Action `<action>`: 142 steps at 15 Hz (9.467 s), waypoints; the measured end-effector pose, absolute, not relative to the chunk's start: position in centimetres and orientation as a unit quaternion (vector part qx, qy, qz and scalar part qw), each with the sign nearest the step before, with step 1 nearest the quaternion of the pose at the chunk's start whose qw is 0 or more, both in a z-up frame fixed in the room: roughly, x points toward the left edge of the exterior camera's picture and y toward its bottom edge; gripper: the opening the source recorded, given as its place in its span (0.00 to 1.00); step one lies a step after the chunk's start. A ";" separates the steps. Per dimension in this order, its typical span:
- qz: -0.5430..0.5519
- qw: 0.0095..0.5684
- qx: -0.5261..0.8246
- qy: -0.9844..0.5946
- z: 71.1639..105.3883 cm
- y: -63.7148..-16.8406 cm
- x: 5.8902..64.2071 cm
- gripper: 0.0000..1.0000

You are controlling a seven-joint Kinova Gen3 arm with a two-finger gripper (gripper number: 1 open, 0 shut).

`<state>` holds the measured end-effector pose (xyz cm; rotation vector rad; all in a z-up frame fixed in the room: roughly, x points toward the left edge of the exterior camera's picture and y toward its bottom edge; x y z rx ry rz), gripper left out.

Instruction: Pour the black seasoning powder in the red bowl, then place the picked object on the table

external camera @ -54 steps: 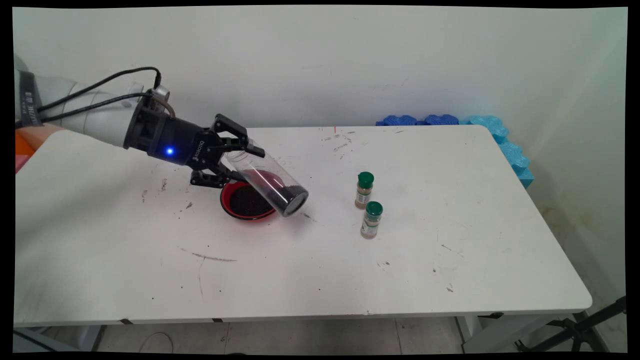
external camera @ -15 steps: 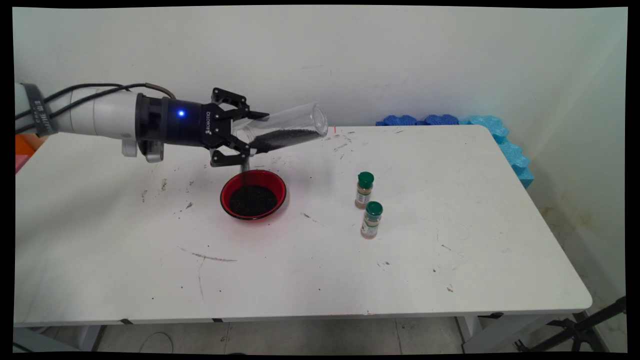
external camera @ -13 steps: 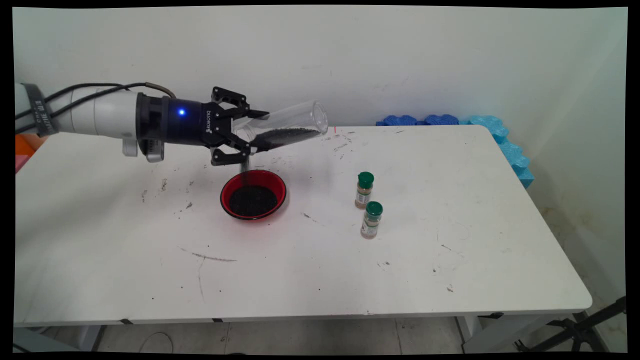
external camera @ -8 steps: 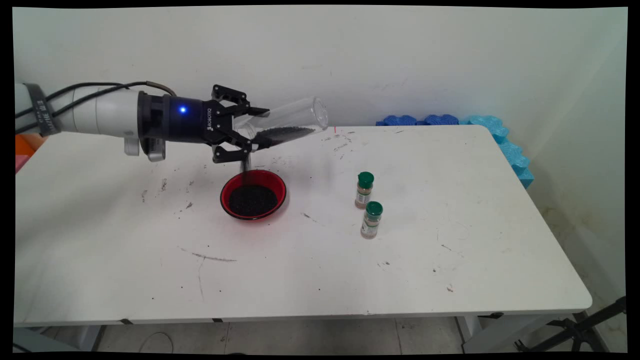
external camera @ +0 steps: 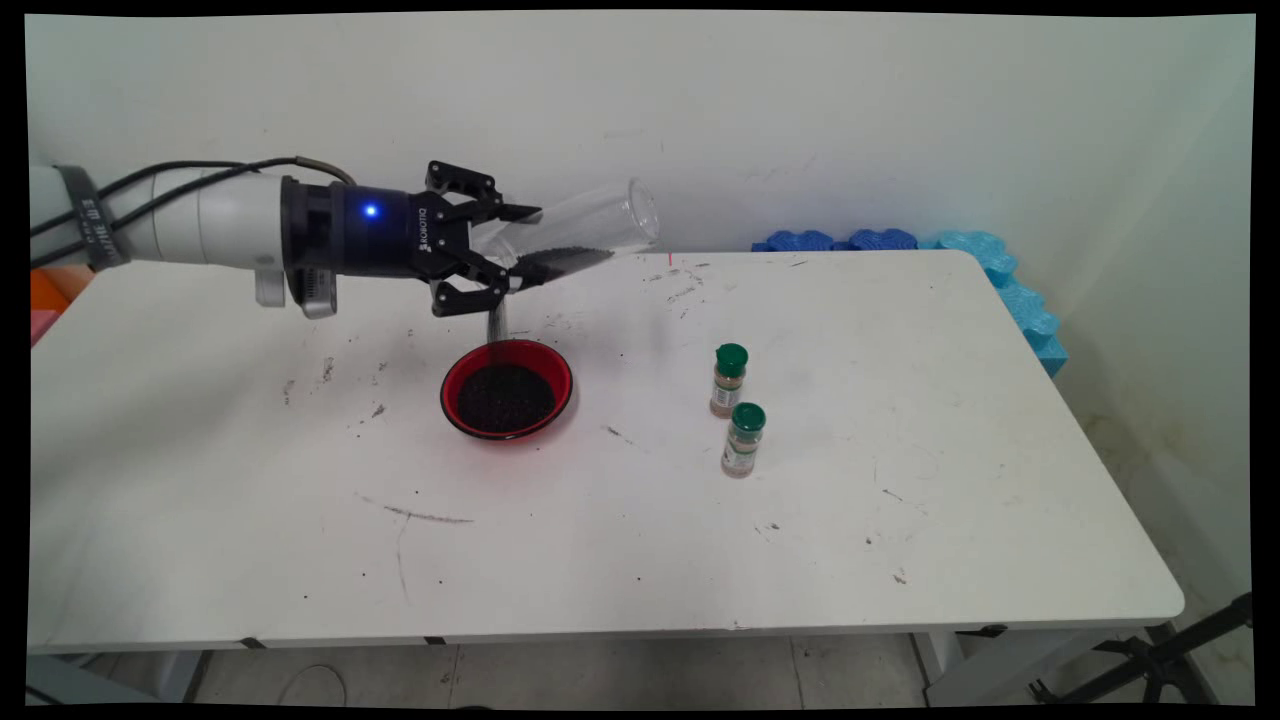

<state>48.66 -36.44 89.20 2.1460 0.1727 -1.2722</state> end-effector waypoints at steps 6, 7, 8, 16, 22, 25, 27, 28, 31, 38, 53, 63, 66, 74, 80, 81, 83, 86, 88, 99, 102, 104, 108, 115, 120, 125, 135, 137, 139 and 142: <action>-0.486 0.318 0.811 0.071 89.2 -36.6 48.5 0.00; -0.487 0.319 0.810 0.072 89.3 -36.6 48.5 0.00; -0.488 0.319 0.809 0.074 89.3 -36.6 48.4 0.00; -0.508 0.319 0.795 0.090 89.5 -36.8 47.9 0.00; -0.522 0.322 0.784 0.094 89.1 -36.6 47.7 0.00; -0.529 0.326 0.778 0.094 88.8 -36.6 47.6 0.00; -0.533 0.329 0.774 0.095 88.6 -36.6 47.6 0.00; -0.535 0.330 0.772 0.096 88.4 -36.6 47.6 0.00; -0.539 0.333 0.767 0.097 88.0 -36.6 47.6 0.00; -0.544 0.339 0.761 0.096 87.2 -36.4 47.8 0.00; -0.522 0.357 0.772 0.059 86.7 -36.4 48.3 0.00; -0.448 0.398 0.799 -0.048 88.3 -36.9 48.8 0.00; -0.421 0.410 0.804 -0.086 89.0 -36.9 48.9 0.00; -0.350 0.446 0.797 -0.208 91.4 -36.5 48.6 0.00; -0.281 0.471 0.775 -0.315 93.9 -36.7 48.2 0.00; -0.273 0.473 0.771 -0.326 94.1 -36.7 48.2 0.00; -0.242 0.477 0.759 -0.372 94.6 -36.8 48.0 0.00; -0.197 0.479 0.727 -0.450 95.0 -36.8 47.5 0.00; -0.171 0.478 0.703 -0.499 95.2 -36.9 47.3 0.00; -0.032 0.484 0.522 -0.702 97.0 -36.4 44.8 0.00; -0.002 0.473 0.477 -0.741 96.8 -36.0 43.9 0.00; 0.015 0.464 0.445 -0.766 96.6 -35.7 43.1 0.00; 0.038 0.447 0.390 -0.804 95.7 -34.8 41.4 0.00; 0.058 0.428 0.341 -0.835 94.4 -34.3 39.4 0.00; 0.058 0.426 0.325 -0.842 93.4 -33.9 38.0 0.00; 0.055 0.425 0.305 -0.851 91.7 -33.4 36.2 0.00; 0.063 0.413 0.266 -0.868 87.2 -32.8 34.1 0.00; 0.068 0.411 0.262 -0.871 86.2 -32.8 33.9 0.00; 0.071 0.408 0.259 -0.872 85.4 -32.8 33.8 0.00; 0.076 0.405 0.257 -0.874 84.3 -32.8 33.7 0.00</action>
